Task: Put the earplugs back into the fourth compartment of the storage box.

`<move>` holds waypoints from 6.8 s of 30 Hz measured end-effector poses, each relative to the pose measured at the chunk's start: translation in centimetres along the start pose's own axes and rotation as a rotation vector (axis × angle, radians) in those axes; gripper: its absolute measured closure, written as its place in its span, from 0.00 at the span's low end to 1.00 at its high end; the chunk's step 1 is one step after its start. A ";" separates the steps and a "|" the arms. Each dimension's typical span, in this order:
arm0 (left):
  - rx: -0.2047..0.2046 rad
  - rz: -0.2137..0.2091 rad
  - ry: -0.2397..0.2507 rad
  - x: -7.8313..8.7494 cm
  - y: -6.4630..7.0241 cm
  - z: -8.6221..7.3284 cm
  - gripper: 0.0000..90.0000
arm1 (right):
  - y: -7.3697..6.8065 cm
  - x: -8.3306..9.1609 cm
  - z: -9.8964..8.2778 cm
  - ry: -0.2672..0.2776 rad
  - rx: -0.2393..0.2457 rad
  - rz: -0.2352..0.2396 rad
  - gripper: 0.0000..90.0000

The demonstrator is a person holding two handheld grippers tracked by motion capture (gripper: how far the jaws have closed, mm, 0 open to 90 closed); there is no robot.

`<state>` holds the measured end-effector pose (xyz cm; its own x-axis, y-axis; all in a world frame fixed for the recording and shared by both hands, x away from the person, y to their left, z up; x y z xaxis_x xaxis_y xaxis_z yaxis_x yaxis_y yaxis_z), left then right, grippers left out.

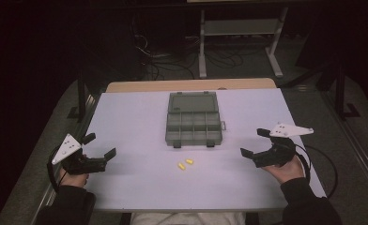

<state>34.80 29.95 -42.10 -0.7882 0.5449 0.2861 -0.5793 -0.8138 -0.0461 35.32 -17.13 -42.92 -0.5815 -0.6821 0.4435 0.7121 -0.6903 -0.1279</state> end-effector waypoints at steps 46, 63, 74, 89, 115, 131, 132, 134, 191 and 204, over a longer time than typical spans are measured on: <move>0.014 -0.001 -0.002 -0.2 0.0 -0.2 0.00 | -6.9 -7.5 3.6 -0.290 0.257 0.183 0.00; 0.015 -0.005 0.000 -0.2 0.0 -0.2 0.00 | -8.7 -10.3 2.5 -0.381 0.304 0.229 0.00; 0.015 -0.006 -0.003 -0.2 0.1 -0.2 0.00 | -10.1 -12.1 1.4 -0.438 0.332 0.265 0.00; 0.019 -0.012 -0.006 -0.3 0.1 -0.3 0.00 | -11.2 -14.6 -0.5 -0.519 0.383 0.285 0.00; 0.015 -0.022 -0.011 -0.4 0.3 -0.4 0.00 | -10.2 -16.6 -1.6 -0.549 0.394 0.311 0.38; 0.015 -0.026 -0.012 -0.4 0.4 -0.4 0.00 | -10.7 -16.7 -2.1 -0.585 0.416 0.323 0.79; 0.015 -0.026 -0.012 -0.4 0.4 -0.4 0.00 | -10.7 -16.7 -2.1 -0.585 0.416 0.323 0.79; 0.015 -0.026 -0.012 -0.4 0.4 -0.4 0.00 | -10.9 -16.7 -2.1 -0.589 0.419 0.329 0.86; 0.011 -0.041 -0.021 -0.5 0.5 -0.5 0.00 | -7.4 -13.4 6.4 -0.449 0.399 0.263 0.88; 0.015 -0.042 -0.022 -0.5 0.6 -0.5 0.00 | -4.3 -13.0 8.5 -0.442 0.366 0.207 0.88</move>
<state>34.76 29.32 -42.78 -0.7585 0.5741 0.3082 -0.6085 -0.7933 -0.0197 43.20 -3.28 -40.58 -0.2537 -0.5746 0.7781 0.9276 -0.3725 0.0274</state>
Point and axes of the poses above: each handheld gripper's, and its own axes: x roughly backward along the jaws, z roughly out of its top, y roughly to its right, the point moved 9 cm from there along -x, roughly forward along the jaws, and after that the axes turned 2 degrees about -x, right-handed, at the moved point
